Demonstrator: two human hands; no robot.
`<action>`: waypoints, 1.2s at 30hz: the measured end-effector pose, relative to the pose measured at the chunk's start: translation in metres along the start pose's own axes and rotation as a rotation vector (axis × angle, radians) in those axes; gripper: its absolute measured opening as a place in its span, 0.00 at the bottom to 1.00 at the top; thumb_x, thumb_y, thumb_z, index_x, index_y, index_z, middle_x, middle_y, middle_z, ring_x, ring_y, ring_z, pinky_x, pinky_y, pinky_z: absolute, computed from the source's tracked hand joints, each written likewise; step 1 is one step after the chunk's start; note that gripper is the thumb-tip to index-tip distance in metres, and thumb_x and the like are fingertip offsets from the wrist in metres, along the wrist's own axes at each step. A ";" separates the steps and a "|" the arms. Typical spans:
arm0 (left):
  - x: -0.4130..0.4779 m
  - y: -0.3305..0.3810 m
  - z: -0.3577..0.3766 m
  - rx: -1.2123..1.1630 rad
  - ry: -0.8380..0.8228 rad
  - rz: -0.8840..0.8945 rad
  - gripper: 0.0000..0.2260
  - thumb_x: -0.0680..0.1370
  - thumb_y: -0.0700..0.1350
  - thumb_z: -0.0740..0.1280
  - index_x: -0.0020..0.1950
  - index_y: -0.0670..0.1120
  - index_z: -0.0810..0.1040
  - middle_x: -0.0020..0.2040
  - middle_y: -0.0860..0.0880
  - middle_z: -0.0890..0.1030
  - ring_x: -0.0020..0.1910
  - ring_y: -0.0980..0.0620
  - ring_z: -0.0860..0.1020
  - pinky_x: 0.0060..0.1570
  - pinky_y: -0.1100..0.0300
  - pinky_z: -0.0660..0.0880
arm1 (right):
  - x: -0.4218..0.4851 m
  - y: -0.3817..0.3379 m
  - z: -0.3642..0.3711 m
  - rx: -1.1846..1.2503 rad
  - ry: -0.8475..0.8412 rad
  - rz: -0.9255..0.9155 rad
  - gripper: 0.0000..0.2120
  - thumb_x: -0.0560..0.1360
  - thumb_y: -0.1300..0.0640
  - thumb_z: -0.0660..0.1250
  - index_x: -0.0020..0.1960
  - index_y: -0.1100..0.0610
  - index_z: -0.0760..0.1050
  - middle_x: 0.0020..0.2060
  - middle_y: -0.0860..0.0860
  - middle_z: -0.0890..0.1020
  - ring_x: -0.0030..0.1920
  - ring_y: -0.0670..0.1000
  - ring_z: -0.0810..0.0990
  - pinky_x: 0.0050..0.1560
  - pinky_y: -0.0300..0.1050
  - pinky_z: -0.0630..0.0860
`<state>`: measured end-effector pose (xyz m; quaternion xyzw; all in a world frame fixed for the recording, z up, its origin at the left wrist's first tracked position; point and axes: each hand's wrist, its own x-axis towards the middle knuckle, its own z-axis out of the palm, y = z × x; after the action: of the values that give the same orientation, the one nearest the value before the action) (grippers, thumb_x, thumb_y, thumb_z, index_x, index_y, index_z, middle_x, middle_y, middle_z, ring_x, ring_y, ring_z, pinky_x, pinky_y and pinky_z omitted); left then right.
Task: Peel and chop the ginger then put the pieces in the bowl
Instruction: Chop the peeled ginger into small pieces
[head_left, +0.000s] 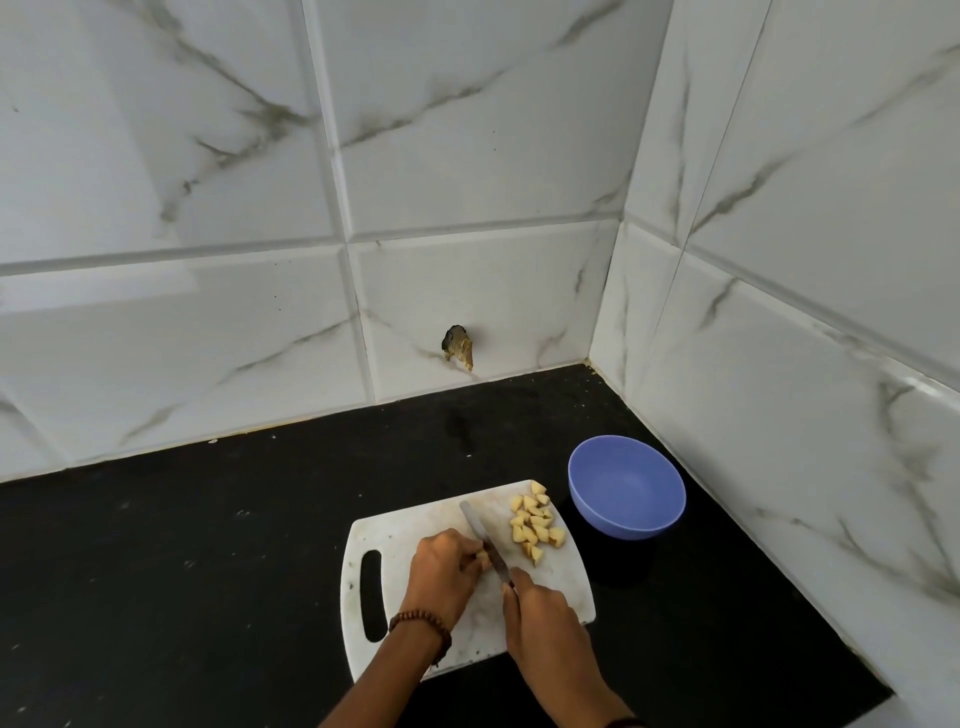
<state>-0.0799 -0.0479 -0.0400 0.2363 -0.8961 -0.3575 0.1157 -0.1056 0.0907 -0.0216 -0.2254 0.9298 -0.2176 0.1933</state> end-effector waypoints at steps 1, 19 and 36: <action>0.000 0.000 0.000 -0.004 0.000 -0.007 0.06 0.76 0.46 0.70 0.52 0.48 0.83 0.47 0.52 0.82 0.45 0.58 0.79 0.52 0.66 0.77 | 0.000 0.000 -0.001 -0.006 -0.007 -0.006 0.21 0.84 0.46 0.53 0.76 0.49 0.61 0.60 0.49 0.78 0.59 0.47 0.78 0.60 0.41 0.74; -0.001 0.007 -0.002 -0.007 0.006 -0.079 0.05 0.76 0.46 0.70 0.48 0.47 0.85 0.41 0.52 0.84 0.41 0.57 0.79 0.49 0.65 0.77 | -0.025 0.006 -0.015 -0.163 -0.066 -0.037 0.27 0.83 0.52 0.56 0.80 0.51 0.52 0.61 0.52 0.78 0.59 0.50 0.78 0.59 0.46 0.77; -0.002 0.019 -0.003 0.095 0.001 -0.110 0.05 0.73 0.44 0.73 0.47 0.44 0.85 0.43 0.47 0.85 0.42 0.52 0.81 0.49 0.58 0.79 | -0.063 0.012 -0.057 -0.199 -0.112 -0.050 0.08 0.81 0.52 0.62 0.56 0.54 0.72 0.51 0.54 0.75 0.49 0.54 0.79 0.52 0.53 0.79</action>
<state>-0.0838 -0.0367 -0.0240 0.2907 -0.8976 -0.3202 0.0849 -0.0841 0.1501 0.0359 -0.2786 0.9285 -0.1160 0.2163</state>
